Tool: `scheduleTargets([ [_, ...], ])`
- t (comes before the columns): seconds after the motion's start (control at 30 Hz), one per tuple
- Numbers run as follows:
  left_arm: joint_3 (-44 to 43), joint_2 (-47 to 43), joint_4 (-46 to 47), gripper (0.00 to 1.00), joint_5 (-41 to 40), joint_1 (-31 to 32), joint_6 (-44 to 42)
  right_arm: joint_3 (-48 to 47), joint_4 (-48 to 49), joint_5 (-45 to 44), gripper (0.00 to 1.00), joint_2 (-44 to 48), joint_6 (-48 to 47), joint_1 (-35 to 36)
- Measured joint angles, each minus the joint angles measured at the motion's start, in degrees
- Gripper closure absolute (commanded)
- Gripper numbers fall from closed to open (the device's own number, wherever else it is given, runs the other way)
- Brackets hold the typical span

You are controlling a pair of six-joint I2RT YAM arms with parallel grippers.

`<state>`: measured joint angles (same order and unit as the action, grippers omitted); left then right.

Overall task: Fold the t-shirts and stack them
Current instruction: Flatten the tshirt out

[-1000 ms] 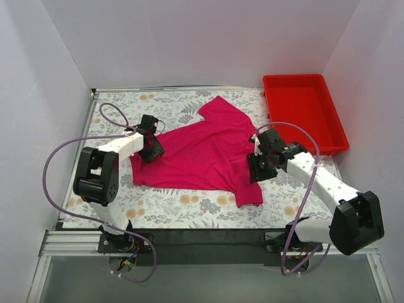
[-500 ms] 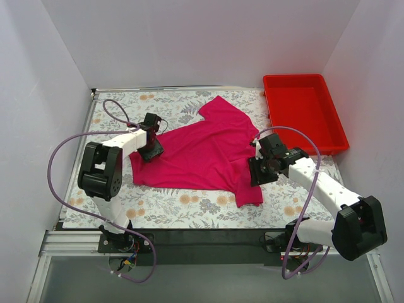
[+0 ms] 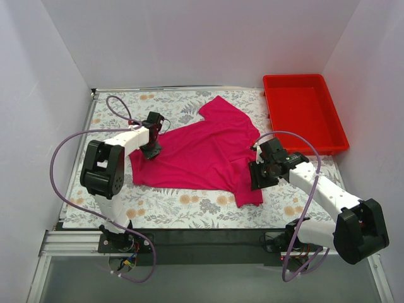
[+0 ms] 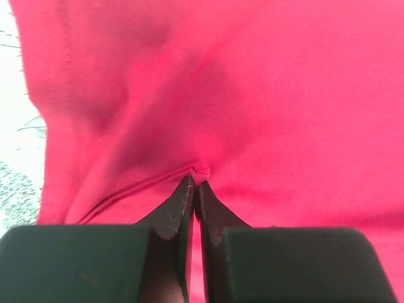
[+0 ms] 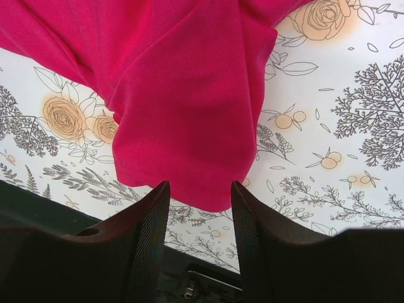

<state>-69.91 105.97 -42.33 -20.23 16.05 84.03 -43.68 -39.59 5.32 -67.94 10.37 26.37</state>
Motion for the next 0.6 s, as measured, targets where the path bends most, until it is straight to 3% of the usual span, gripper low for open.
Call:
scheduleTargets([
  [0.2,0.8,-4.8,-1.6,1.0,-0.7,0.0,-0.4,0.3,0.8,0.0,0.57,0.0,0.4,0.0],
  [0.6,10.5,-26.4,-5.5,1.0,-0.6,0.1,-0.4,3.9,4.0,-0.3,0.57,0.0,4.6,-1.8],
])
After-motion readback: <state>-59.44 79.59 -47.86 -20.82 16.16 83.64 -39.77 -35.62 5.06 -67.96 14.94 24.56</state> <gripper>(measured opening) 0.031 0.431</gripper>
